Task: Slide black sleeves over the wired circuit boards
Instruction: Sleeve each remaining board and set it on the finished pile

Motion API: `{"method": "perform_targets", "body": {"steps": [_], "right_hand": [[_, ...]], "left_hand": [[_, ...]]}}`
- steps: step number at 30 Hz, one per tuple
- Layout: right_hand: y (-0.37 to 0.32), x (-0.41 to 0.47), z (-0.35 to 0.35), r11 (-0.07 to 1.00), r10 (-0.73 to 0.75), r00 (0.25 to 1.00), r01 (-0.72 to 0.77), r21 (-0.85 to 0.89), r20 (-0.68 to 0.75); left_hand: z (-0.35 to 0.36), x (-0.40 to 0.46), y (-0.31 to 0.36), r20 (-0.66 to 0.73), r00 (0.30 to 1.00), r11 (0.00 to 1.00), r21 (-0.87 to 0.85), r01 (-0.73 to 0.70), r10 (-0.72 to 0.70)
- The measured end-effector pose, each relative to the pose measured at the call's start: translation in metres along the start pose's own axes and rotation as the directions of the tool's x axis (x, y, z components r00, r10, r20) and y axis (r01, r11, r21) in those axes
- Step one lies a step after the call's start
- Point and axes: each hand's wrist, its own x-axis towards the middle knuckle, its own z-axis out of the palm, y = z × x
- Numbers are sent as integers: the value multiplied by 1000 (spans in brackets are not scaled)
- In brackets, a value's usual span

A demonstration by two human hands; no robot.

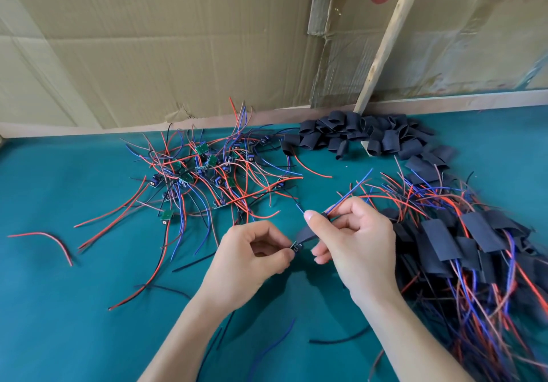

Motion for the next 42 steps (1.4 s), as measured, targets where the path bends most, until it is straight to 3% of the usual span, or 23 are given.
{"method": "perform_targets", "body": {"steps": [14, 20, 25, 34, 42], "right_hand": [[-3, -3, -2, 982, -101, 995, 104, -161, 22], [-2, -3, 0, 999, 48, 997, -49, 14, 56], [-3, -4, 5, 960, 196, 974, -214, 182, 114], [-7, -4, 4, 958, 219, 974, -226, 176, 63], [-12, -11, 8, 956, 202, 964, -232, 178, 171]], "left_hand": [[0, -2, 0, -31, 999, 998, -52, -25, 23], [1, -4, 5, -170, 984, 970, -222, -99, 62], [5, -5, 5, -212, 972, 955, -253, -156, 103], [7, -3, 4, -100, 993, 944, -314, -98, 70], [8, -3, 3, -102, 990, 970, -216, -114, 93]]}}
